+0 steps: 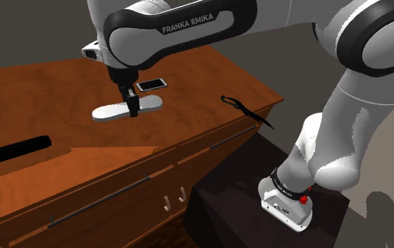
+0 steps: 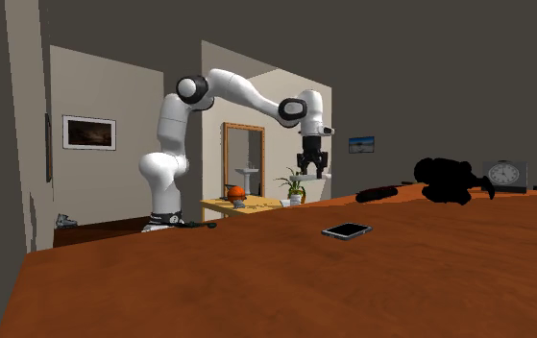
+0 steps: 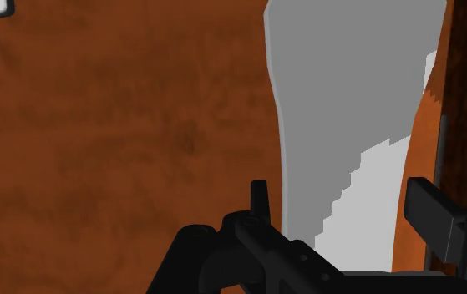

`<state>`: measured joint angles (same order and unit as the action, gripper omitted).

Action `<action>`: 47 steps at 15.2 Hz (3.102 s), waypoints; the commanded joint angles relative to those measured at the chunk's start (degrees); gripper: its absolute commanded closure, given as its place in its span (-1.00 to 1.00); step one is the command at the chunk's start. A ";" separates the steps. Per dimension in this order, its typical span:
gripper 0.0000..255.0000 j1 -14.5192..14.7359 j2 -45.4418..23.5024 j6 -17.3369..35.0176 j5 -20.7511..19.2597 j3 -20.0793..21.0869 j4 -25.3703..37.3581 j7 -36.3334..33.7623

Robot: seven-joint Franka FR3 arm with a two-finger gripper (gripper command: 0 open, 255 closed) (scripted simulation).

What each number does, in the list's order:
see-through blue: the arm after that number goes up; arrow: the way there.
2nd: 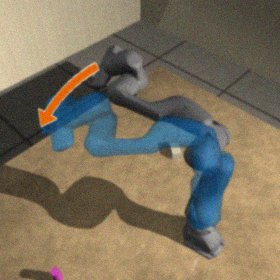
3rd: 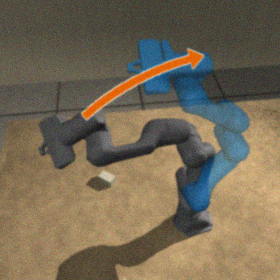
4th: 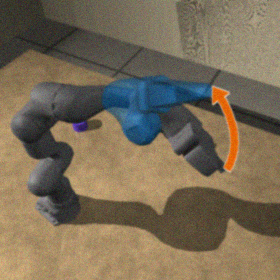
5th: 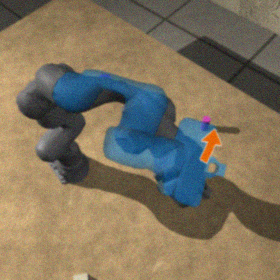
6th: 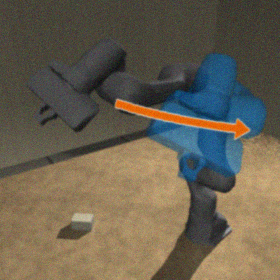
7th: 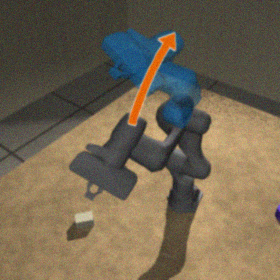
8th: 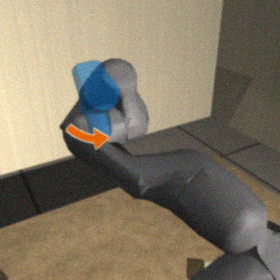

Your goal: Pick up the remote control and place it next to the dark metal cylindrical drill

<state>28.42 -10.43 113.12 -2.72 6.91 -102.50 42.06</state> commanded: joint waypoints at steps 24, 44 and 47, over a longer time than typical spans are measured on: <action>1.00 13.47 -23.05 -4.19 -5.17 4.35 26.34 -17.73; -1.00 13.42 -25.26 2.35 -5.74 4.02 21.96 -18.25; -1.00 13.42 -25.25 2.35 -5.74 4.02 21.95 -18.25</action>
<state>41.84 -35.68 115.47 -8.46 10.93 -80.55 23.81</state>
